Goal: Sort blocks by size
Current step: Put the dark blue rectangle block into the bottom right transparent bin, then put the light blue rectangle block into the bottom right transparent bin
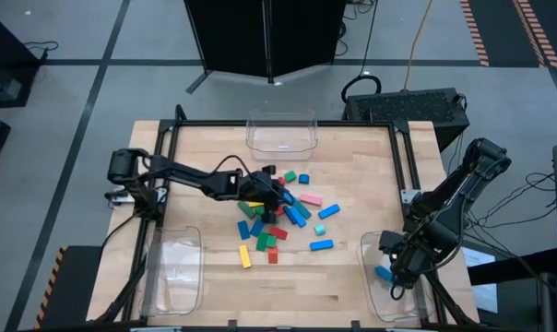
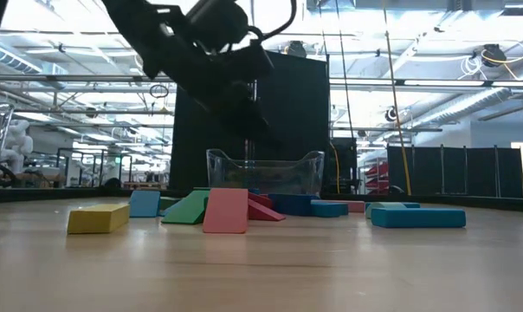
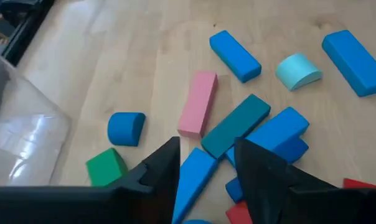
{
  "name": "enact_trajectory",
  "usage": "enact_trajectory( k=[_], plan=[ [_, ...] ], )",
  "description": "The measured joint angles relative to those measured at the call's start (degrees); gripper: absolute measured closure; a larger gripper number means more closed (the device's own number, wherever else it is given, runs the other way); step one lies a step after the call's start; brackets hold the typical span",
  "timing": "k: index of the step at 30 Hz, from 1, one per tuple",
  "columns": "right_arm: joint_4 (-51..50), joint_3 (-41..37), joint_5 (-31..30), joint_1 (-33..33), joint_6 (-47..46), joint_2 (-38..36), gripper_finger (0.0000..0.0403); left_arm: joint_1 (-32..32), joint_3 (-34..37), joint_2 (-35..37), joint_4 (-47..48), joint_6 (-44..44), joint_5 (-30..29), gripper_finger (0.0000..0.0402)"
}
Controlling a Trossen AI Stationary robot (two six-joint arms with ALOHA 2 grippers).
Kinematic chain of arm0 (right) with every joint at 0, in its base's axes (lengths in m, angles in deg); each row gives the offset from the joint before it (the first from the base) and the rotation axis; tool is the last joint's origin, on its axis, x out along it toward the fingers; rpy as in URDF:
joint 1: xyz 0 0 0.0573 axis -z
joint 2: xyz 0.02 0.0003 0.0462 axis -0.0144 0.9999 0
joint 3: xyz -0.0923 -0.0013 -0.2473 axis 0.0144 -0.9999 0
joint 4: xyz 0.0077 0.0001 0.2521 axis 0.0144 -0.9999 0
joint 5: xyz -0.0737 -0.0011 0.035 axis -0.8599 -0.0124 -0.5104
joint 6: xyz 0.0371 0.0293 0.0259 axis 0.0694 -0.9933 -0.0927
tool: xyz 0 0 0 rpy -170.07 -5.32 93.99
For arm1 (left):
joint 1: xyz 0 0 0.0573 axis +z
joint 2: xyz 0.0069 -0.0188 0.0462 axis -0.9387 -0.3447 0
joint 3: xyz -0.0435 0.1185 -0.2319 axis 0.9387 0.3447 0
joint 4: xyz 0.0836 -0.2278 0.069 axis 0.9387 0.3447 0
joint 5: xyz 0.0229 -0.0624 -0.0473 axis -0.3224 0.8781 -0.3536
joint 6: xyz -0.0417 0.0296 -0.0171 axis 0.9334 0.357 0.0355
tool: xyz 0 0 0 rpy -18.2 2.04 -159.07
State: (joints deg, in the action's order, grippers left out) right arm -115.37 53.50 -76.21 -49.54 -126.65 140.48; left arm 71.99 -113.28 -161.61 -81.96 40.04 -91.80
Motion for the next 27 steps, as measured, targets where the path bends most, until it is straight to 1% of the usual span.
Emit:
enact_trajectory(
  k=[2, 7, 10, 12, 16, 21, 25, 27],
  plan=[
    [-1.0, 0.0, -0.4, 0.2, 0.1, 0.0, 0.0249, 0.2, 0.0, -0.9, -2.2, -0.4, -0.1, 0.0220],
    [-2.4, 0.0, -1.8, 0.4, 0.4, -0.1, 0.0252, 0.5, 0.0, -1.0, -3.2, -1.5, -3.6, 0.0152],
    [-2.4, 0.0, -2.8, 0.4, 1.8, -0.1, 0.0251, 0.6, 0.0, -1.0, -4.0, -2.0, -3.6, 0.0124],
    [-2.4, 0.0, -3.4, 0.5, 2.6, -0.1, 0.0252, 0.6, 0.0, -1.0, -4.8, -1.9, -3.1, 0.0117],
    [-2.3, 0.0, -4.4, 0.5, 3.1, -0.1, 0.0252, 1.1, 0.0, -1.0, -6.0, -1.3, 0.0, 0.0114],
    [-1.2, 0.3, -4.8, 0.6, 3.4, -0.4, 0.0252, 2.4, -0.1, -1.0, -7.5, -1.3, 1.4, 0.0114],
    [-1.0, 2.5, -5.2, 1.2, 6.0, -0.4, 0.0252, 4.2, -1.8, -1.0, -7.1, 0.2, 4.6, 0.0114],
    [-1.0, 4.2, -7.2, 1.8, 8.2, -0.4, 0.0252, 4.8, -2.9, -1.6, -7.1, 0.2, 5.6, 0.0114]
  ],
)
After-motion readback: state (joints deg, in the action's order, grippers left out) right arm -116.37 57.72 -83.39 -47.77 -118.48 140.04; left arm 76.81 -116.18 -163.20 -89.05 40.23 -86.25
